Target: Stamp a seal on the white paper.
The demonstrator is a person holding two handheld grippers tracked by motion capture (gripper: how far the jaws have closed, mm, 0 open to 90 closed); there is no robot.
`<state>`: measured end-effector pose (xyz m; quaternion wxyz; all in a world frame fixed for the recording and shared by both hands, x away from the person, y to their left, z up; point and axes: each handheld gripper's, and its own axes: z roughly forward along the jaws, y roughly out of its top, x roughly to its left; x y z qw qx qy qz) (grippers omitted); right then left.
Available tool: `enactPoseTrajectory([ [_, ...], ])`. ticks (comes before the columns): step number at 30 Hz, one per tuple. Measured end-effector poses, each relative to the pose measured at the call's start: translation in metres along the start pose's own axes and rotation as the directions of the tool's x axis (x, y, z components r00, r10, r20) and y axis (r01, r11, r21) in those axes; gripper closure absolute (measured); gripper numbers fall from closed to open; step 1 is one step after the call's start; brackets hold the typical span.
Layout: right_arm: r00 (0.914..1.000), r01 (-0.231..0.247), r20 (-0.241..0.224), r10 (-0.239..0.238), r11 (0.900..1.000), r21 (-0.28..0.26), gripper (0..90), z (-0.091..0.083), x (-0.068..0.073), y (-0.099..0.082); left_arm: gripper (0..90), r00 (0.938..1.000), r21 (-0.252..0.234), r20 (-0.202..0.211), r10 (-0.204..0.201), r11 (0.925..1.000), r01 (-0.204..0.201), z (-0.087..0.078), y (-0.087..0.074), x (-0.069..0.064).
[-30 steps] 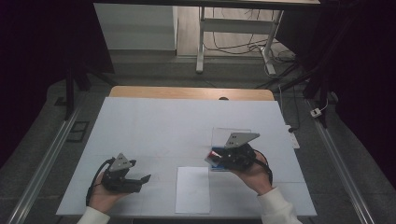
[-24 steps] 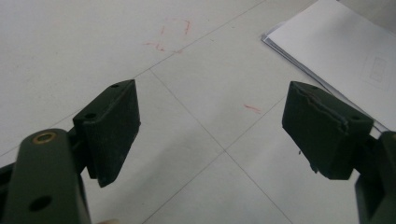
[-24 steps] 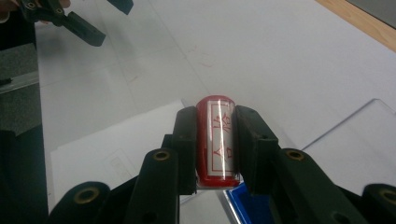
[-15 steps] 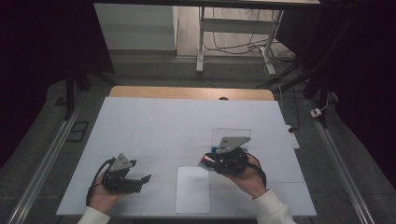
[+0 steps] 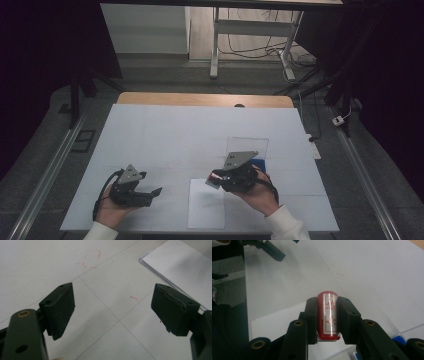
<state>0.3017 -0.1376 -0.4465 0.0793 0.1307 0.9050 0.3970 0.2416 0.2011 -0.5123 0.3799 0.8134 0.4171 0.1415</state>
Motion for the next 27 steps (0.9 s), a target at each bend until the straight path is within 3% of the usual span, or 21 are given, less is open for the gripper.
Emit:
enactPoseTrajectory([
  [11,0.9991,0.03,-0.032,-0.028,0.9975,0.064,69.8,0.02,0.012,-0.004,19.4,1.0,0.001,-0.001,-0.001,1.0,0.001,0.0,0.0,0.0],
  [27,0.9986,0.047,-0.031,-0.044,0.9921,0.116,69.8,0.038,0.016,-0.011,19.4,1.0,0.003,-0.001,0.004,1.0,-0.004,-0.001,0.0,0.0],
])
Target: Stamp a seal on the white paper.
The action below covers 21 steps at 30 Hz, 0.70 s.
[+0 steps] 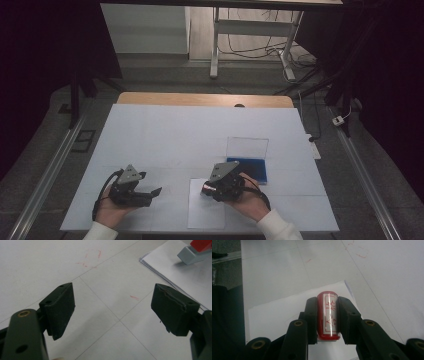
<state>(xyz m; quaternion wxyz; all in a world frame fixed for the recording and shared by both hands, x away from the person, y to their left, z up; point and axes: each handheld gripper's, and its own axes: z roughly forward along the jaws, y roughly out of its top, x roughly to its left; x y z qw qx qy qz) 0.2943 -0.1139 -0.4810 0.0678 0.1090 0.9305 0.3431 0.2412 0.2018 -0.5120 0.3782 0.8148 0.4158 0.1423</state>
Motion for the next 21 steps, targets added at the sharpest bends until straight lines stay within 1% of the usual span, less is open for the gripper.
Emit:
enactPoseTrajectory([
  [7,1.0,-0.001,0.006,0.001,0.9997,0.024,69.8,0.0044,-0.0016,-0.0031,19.4,1.0,0.0,0.001,0.002,1.0,-0.002,-0.0002,0.0,-0.0001],
  [21,0.9999,0.012,0.009,-0.012,0.9993,0.036,69.7,0.0091,0.0003,-0.0041,19.4,1.0,0.006,0.004,0.007,1.0,-0.007,0.0005,-0.0001,-0.0005],
])
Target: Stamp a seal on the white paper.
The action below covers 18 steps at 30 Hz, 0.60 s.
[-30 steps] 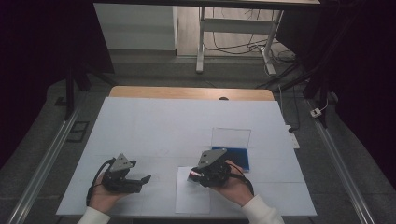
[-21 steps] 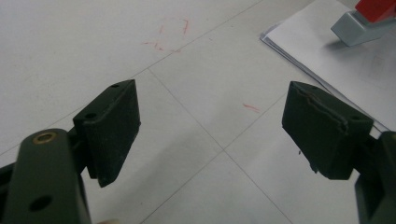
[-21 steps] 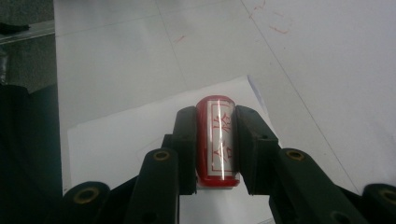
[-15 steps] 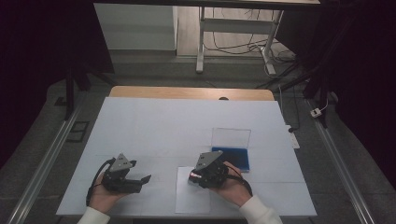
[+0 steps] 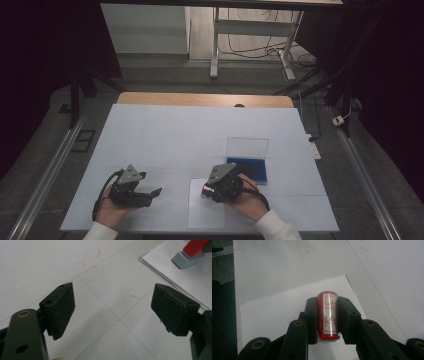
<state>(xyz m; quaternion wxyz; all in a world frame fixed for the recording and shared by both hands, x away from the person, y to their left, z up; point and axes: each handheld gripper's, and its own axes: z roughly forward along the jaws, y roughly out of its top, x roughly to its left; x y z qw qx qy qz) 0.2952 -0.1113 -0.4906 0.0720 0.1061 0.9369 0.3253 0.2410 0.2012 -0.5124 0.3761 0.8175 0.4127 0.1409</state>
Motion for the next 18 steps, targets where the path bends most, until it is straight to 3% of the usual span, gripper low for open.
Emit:
enactPoseTrajectory([
  [18,0.9999,-0.011,0.004,0.011,0.9999,0.01,69.9,0.002,0.0002,0.0011,19.5,1.0,0.005,0.002,0.002,1.0,-0.002,0.0008,0.0,-0.0006],
])
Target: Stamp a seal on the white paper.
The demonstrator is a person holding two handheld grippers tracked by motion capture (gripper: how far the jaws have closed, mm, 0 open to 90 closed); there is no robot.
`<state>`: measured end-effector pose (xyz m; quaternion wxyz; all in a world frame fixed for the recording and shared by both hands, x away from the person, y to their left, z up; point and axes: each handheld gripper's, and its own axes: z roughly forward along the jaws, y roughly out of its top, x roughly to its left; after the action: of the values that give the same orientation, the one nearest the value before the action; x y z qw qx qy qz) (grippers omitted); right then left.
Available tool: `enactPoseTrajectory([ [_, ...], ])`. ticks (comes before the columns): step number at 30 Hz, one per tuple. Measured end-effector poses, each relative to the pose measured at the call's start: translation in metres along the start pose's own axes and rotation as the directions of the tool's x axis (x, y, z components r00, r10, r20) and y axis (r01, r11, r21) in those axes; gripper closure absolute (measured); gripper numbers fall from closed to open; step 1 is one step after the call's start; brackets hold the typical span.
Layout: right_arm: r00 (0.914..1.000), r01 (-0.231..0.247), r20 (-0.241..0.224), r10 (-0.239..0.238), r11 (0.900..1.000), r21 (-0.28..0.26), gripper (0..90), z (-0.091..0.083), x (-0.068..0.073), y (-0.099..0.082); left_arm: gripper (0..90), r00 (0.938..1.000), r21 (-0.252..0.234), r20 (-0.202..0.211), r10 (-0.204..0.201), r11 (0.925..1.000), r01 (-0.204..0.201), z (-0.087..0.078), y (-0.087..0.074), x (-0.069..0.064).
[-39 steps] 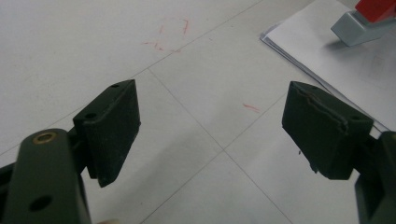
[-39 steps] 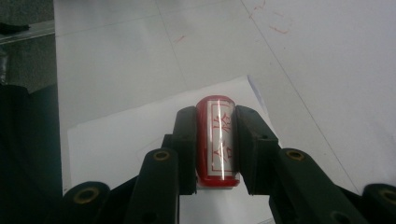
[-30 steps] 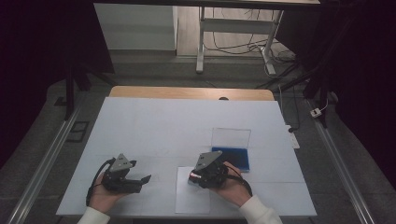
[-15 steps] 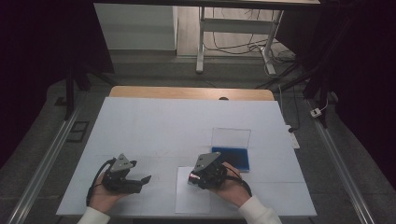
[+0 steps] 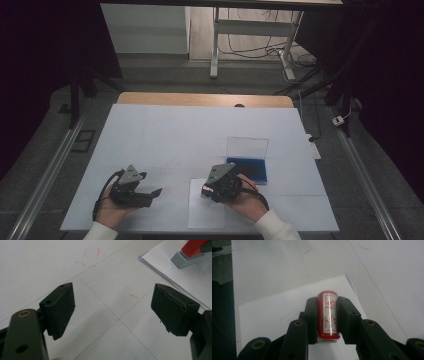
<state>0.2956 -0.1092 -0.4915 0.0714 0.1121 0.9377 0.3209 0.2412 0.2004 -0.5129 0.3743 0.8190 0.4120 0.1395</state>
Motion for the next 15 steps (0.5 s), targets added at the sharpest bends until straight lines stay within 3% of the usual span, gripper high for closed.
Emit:
enactPoseTrajectory([
  [15,0.9997,-0.02,-0.015,0.02,0.9998,0.008,70.3,0.0036,-0.0026,-0.0022,19.5,1.0,0.001,0.005,-0.001,1.0,0.001,0.0002,-0.0002,-0.0009],
])
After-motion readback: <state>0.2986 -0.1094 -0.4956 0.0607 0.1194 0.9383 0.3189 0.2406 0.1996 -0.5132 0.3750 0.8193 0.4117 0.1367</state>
